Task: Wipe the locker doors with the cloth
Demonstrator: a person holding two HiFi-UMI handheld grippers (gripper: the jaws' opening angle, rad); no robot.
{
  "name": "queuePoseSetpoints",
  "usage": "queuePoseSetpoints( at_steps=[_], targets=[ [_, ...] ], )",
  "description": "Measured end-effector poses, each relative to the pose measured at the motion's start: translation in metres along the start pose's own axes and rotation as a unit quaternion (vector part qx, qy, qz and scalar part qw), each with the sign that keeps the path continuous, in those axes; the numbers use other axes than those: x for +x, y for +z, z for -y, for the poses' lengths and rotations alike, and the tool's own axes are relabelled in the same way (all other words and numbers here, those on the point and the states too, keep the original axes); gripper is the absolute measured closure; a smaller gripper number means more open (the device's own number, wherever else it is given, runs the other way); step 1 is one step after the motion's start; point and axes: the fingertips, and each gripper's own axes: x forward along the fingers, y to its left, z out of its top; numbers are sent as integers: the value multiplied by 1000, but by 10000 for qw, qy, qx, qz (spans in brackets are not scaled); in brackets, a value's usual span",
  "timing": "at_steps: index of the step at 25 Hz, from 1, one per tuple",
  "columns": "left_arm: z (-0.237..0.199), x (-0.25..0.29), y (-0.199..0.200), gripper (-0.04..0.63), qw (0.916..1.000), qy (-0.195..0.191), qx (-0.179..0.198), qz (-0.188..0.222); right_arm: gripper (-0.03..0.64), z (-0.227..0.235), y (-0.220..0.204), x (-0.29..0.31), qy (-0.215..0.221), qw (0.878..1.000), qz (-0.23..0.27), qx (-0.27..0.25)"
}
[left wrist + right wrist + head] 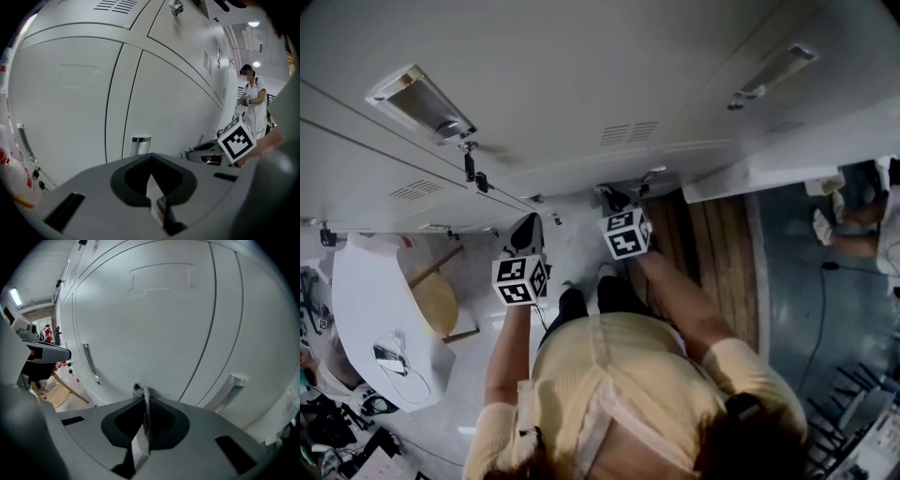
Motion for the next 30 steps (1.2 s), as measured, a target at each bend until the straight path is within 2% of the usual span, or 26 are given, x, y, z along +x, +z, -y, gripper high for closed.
queuePoseSetpoints(
  at_steps=[11, 30],
  targets=[
    [16, 24, 4, 603, 9995, -238, 158, -110, 600, 37, -13, -6, -364, 9987, -89, 346],
    [2, 10, 2, 603, 10000, -50, 37, -24, 600, 35, -3, -37, -501, 9969, 85, 603]
  ],
)
